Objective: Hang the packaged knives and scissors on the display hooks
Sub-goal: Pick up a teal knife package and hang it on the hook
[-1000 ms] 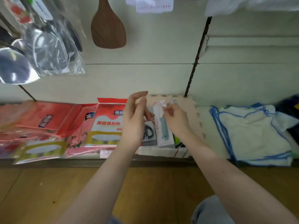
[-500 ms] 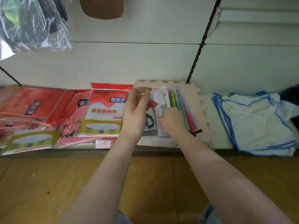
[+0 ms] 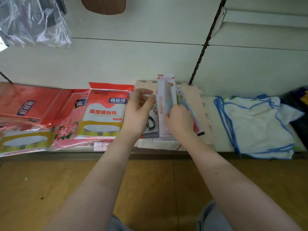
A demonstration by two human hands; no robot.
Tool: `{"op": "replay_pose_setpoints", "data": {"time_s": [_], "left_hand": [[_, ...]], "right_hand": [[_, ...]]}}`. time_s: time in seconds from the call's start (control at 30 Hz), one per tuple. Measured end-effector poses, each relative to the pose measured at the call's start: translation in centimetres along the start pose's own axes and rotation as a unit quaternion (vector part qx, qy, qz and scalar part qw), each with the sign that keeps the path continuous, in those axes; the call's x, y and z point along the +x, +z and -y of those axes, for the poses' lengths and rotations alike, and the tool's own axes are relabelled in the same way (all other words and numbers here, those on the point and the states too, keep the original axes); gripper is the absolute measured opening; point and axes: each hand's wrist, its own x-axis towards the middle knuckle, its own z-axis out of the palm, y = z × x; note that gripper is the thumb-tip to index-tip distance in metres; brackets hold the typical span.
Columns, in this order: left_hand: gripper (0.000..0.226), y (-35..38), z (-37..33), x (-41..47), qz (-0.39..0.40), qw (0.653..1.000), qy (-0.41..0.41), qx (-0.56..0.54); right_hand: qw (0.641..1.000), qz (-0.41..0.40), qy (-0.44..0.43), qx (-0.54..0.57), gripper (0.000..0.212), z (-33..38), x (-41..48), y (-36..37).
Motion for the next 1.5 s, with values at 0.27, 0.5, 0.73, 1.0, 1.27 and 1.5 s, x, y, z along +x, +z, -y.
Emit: {"op": "replay_pose_setpoints", "data": {"time_s": [0.27,0.5,0.73,1.0,1.27,1.5], "left_hand": [[0.037,0.7,1.9,0.5,-0.006,0.987,-0.041,0.156],[0.018,0.7,1.4,0.7,-0.054,0.995,-0.062,0.054],[0.015,0.8,1.0,0.4,-0.043,0.995,-0.042,0.076],[0.004,1.3,0.5,-0.7,0.009,0.992,-0.004,0.128],[0.019,0.9,-5.8,-0.4,-0.011,0.999,0.034,-0.005],[0.009,-0.1,-12.7,1.4,-0.072,0.988,0.11,-0.08]], "right_hand": [[0.995,-0.046,-0.076,0.035,0.031,1.7,-3.4,-2.7],[0.99,-0.036,-0.111,0.079,0.029,2.4,-4.6,-3.1],[0.966,-0.115,-0.045,0.226,0.04,2.4,-2.0,-5.6],[0.851,-0.057,0.038,0.521,0.014,3.9,1.4,-8.2],[0.839,-0.082,-0.012,0.538,0.027,5.0,0.4,-11.0],[0.811,-0.07,-0.073,0.577,0.026,7.2,-0.2,-15.0]]}}
